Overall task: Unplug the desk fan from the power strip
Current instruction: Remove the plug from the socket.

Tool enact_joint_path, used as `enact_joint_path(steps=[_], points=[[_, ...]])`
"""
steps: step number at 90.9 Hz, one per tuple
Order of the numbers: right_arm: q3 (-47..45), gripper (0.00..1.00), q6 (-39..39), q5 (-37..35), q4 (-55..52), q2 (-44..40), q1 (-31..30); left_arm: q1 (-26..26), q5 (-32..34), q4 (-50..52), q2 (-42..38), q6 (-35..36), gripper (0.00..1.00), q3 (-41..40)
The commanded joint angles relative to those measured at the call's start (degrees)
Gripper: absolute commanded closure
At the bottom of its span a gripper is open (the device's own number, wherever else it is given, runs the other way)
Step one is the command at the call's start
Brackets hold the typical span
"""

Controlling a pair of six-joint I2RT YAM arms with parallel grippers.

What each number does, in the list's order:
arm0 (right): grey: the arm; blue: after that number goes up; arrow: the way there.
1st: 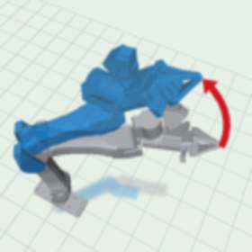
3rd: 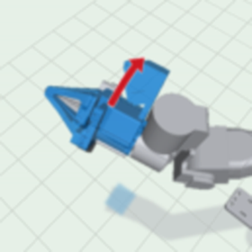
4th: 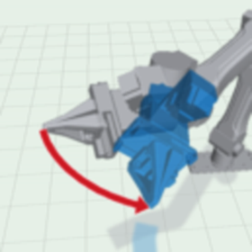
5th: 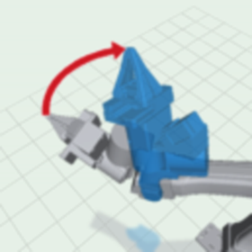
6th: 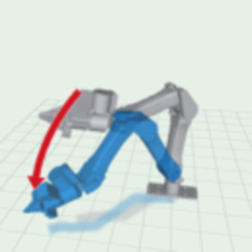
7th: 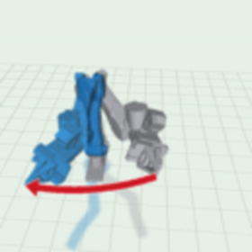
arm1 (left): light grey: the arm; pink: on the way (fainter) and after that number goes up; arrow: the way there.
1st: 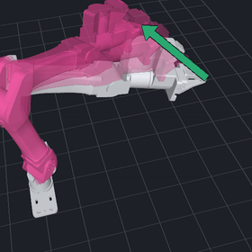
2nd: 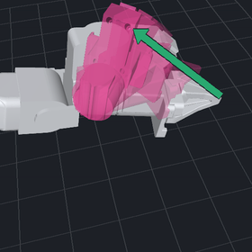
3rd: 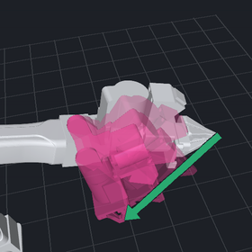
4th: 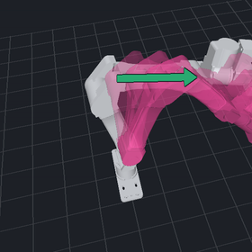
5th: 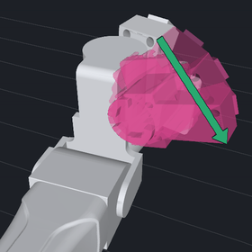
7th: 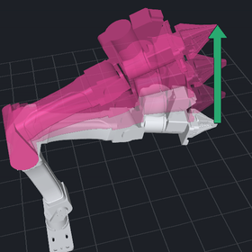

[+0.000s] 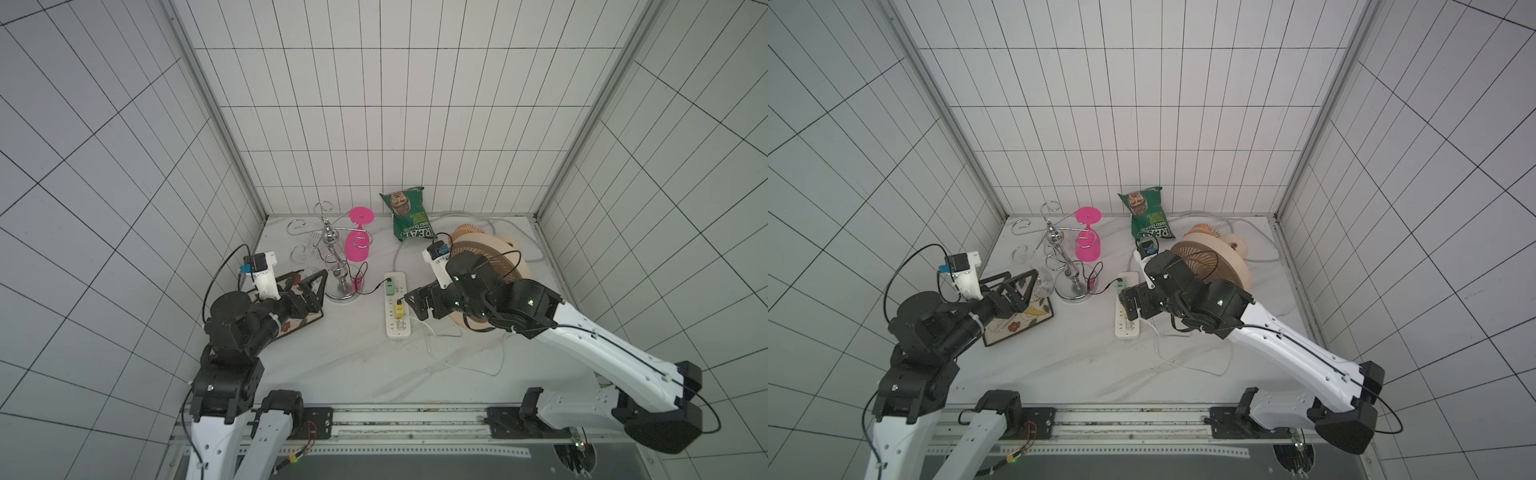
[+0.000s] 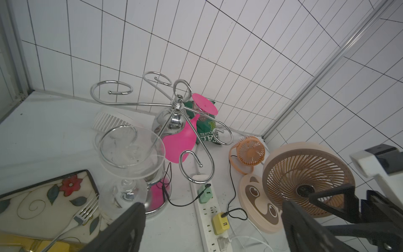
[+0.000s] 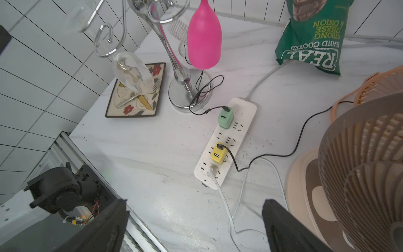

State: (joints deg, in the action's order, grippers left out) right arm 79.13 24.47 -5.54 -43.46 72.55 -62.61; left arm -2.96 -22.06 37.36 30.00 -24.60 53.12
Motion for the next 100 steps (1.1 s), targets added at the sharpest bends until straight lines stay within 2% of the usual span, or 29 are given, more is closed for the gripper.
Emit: enact_joint_path(steps=[1,10,21,37,47,53,60,70,80,93,100], points=[[-0.82,0.04,2.24,-1.86,-2.22,2.93,-1.5,-0.11,-5.18,3.64,-1.67,-6.07,0.01,-4.66],[-0.99,0.08,2.59,-1.17,-3.14,6.1,-1.94,-0.11,-5.28,2.98,-3.41,-10.85,0.01,-8.32],[-3.05,0.13,2.23,-0.22,-3.61,8.5,-2.37,-0.06,-4.41,6.26,-3.15,-12.98,0.01,-9.6],[-6.34,0.15,1.81,-0.07,-1.41,10.03,-2.47,-0.17,-7.21,11.84,1.64,-12.85,0.01,-10.38],[-5.94,0.16,3.02,0.52,-3.65,9.59,-2.52,-0.98,-11.1,12.06,5.63,-16.1,0.02,-11.56],[-6.65,0.16,4.1,0.64,-3.76,7.91,-2.52,-3.03,-10.87,12.05,8.05,-19.11,0.02,-12.02],[-6.82,0.15,4.75,-0.1,-3.61,6.78,-2.52,-7.99,-6.82,10.85,10.55,-22.2,0.02,-12.35],[-4.85,0.15,4.96,-1.56,-3.58,7.85,-2.52,-16.46,3.68,8.81,12.9,-26.06,0.02,-11.74],[-3.78,0.17,7.17,-3.09,-3.15,9.91,-2.52,-22.81,9.75,0.9,14.0,-32.58,0.03,-15.1],[-4.09,0.24,10.06,-4.81,-1.29,12.99,-2.47,-25.31,11.22,-8.68,16.68,-40.82,0.08,-22.14],[-3.01,0.26,12.24,-4.68,-1.82,14.72,-2.08,-25.18,11.51,-9.58,18.57,-44.45,0.11,-24.34]])
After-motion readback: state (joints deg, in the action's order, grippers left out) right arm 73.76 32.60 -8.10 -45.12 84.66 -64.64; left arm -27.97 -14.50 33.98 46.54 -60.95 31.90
